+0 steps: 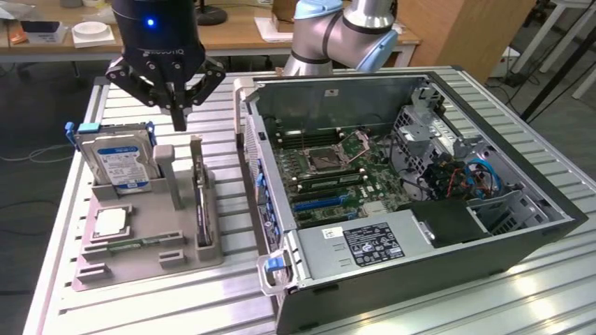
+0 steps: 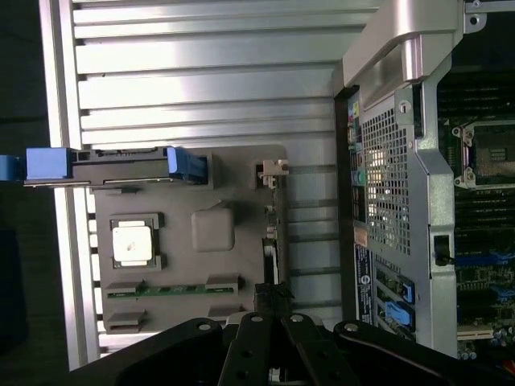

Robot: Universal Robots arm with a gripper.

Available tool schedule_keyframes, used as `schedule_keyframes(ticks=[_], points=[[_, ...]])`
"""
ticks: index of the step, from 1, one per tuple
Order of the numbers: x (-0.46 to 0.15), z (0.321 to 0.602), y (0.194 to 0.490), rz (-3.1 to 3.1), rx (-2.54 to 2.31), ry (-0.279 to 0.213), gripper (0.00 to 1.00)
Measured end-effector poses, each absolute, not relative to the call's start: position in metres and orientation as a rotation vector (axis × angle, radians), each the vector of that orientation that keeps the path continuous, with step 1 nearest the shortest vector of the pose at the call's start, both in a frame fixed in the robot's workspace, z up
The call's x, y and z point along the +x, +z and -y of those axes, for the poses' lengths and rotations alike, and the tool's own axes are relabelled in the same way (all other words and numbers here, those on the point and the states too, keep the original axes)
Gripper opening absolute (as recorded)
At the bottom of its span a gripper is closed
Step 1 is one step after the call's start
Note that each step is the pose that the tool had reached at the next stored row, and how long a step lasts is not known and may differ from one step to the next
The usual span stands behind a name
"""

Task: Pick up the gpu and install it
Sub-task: 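Pick up the gpu and move the gpu toward the slot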

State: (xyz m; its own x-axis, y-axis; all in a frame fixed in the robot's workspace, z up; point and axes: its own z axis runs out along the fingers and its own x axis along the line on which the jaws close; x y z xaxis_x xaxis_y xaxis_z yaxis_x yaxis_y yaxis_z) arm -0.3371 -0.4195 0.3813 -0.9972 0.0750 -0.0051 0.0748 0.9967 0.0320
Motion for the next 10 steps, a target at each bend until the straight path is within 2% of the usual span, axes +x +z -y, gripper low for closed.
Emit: schedule_keyframes(ticks=[10], points=[[-0.3375,0.4192,0.3769,-3.133,0.117,0.046,0.11]])
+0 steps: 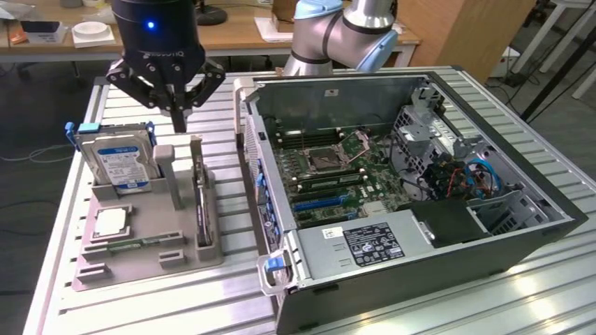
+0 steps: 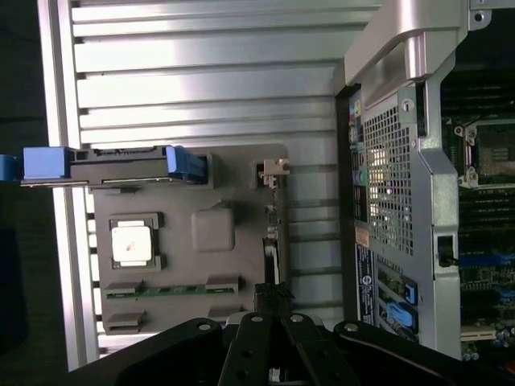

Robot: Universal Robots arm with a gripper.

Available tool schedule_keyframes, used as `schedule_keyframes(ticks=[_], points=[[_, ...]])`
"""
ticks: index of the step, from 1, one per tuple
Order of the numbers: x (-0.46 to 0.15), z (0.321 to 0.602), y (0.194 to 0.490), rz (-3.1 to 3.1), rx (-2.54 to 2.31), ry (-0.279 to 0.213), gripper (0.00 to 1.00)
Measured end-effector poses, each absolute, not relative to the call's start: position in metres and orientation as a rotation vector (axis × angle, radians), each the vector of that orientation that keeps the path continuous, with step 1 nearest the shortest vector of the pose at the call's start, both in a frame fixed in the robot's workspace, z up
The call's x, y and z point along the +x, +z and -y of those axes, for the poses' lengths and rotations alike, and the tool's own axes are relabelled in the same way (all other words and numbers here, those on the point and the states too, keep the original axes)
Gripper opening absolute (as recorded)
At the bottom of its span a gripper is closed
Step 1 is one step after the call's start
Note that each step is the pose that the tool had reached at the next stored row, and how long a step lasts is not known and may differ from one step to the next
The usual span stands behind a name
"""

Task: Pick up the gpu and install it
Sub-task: 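Pick up the gpu and move the gpu toward the slot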

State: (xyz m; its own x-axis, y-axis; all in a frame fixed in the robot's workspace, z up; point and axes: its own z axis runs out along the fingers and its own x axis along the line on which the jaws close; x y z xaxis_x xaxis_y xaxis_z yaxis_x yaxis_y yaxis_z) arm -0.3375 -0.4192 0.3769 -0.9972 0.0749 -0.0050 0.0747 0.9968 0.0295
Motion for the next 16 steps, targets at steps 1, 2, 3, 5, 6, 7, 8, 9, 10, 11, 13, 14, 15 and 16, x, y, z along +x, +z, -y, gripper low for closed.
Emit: schedule_keyframes(ticks=[1,2,3,5,6,7,8,9,10,11,13,14,15,16], points=[[-0.338,0.419,0.375,-3.133,0.117,0.046,0.11],[-0.338,0.419,0.373,-3.133,0.117,0.046,0.11],[-0.338,0.419,0.372,-3.133,0.117,0.046,0.11],[-0.338,0.419,0.368,-3.133,0.118,0.046,0.17],[-0.338,0.42,0.366,-3.134,0.118,0.046,0.17],[-0.338,0.421,0.364,-3.134,0.118,0.046,0.23],[-0.338,0.422,0.362,-3.134,0.118,0.046,0.29],[-0.338,0.423,0.361,-3.134,0.118,0.046,0.29],[-0.338,0.426,0.359,-3.134,0.118,0.046,0.29],[-0.338,0.429,0.357,-3.134,0.118,0.046,0.36],[-0.338,0.437,0.353,-3.134,0.118,0.046,0.36],[-0.338,0.441,0.351,-3.134,0.118,0.046,0.36],[-0.338,0.445,0.35,-3.134,0.117,0.046,0.36],[-0.338,0.447,0.348,-3.134,0.118,0.046,0.36]])
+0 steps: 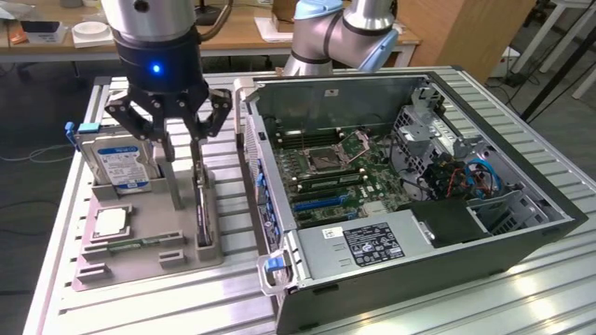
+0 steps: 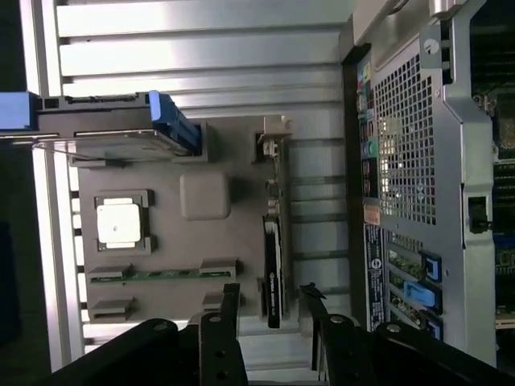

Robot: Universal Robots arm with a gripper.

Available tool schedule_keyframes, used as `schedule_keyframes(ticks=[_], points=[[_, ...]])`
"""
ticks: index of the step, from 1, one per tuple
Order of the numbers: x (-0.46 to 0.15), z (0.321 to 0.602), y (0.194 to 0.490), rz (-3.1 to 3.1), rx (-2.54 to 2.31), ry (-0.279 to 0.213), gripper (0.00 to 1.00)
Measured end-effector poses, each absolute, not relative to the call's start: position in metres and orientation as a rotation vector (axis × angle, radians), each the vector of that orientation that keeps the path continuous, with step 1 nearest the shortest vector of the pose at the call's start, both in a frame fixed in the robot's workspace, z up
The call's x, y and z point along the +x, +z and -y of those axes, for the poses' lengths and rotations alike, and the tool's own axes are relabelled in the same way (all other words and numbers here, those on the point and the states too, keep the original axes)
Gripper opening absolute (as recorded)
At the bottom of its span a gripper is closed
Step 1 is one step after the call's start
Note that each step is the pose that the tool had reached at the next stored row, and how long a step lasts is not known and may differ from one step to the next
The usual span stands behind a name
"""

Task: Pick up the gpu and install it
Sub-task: 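Pick up the gpu and move the gpu toward the slot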

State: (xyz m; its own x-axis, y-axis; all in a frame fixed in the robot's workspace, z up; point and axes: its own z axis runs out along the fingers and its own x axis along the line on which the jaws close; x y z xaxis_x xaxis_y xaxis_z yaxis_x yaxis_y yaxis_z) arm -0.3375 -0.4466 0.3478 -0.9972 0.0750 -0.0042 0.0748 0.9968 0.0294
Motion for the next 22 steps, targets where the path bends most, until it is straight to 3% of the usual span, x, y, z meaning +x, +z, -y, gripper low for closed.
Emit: schedule_keyframes(ticks=[1,22], points=[[-0.337,0.447,0.346,-3.134,0.117,0.046,0.43],[-0.322,0.449,0.308,-3.139,-0.074,0.046,0.43]])
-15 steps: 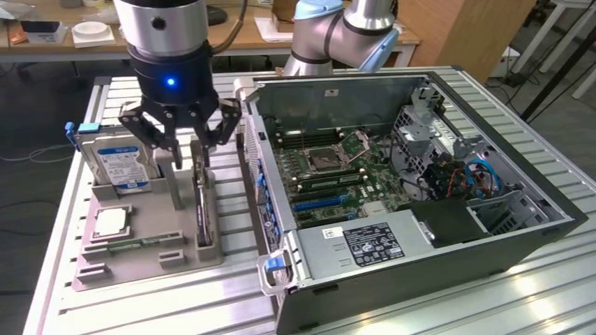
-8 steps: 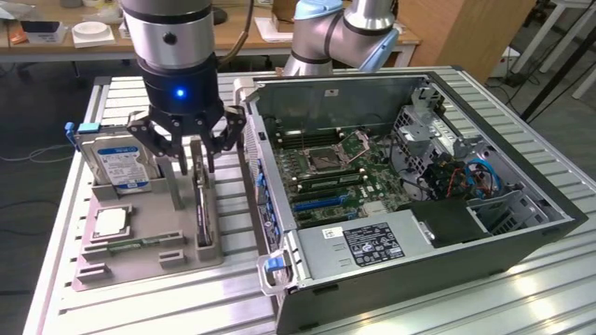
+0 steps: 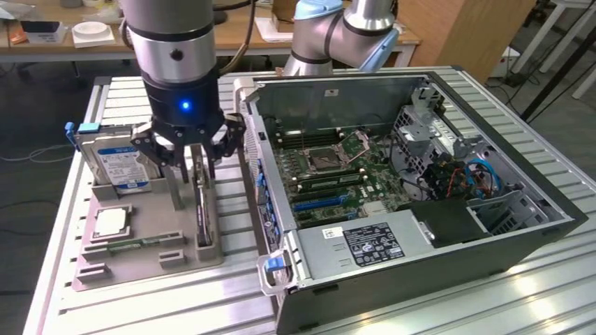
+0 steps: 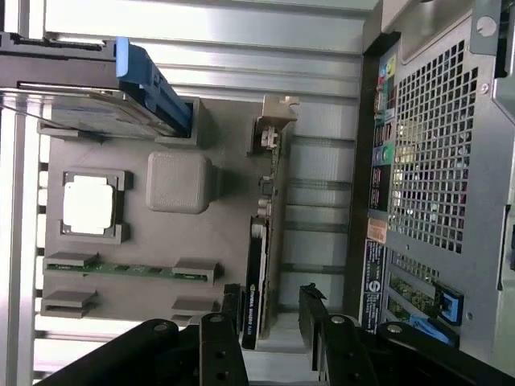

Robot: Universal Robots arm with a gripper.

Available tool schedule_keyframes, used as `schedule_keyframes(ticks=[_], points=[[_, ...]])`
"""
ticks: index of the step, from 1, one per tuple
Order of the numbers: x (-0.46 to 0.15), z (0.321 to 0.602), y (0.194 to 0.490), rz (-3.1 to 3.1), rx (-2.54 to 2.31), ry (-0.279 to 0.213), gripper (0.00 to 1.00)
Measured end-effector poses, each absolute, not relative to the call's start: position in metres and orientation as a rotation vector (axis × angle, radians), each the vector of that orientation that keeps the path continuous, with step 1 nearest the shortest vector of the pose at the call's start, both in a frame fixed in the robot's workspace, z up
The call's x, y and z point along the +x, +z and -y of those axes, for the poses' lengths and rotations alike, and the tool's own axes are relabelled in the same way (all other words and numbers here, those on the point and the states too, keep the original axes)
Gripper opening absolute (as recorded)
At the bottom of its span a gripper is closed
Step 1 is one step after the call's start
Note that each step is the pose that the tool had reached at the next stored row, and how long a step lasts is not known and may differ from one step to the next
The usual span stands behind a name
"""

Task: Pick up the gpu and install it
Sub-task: 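Pick up the gpu and move the gpu toward the slot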

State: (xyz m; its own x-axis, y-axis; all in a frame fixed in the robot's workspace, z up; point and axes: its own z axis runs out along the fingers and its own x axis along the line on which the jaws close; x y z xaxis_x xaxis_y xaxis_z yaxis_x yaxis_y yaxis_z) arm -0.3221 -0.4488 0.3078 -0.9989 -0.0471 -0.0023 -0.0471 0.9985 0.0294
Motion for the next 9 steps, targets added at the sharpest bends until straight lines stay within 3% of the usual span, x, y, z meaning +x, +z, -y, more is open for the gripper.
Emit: schedule_keyframes(ticks=[9], points=[[-0.323,0.449,0.291,-3.139,-0.05,0.045,0.43]])
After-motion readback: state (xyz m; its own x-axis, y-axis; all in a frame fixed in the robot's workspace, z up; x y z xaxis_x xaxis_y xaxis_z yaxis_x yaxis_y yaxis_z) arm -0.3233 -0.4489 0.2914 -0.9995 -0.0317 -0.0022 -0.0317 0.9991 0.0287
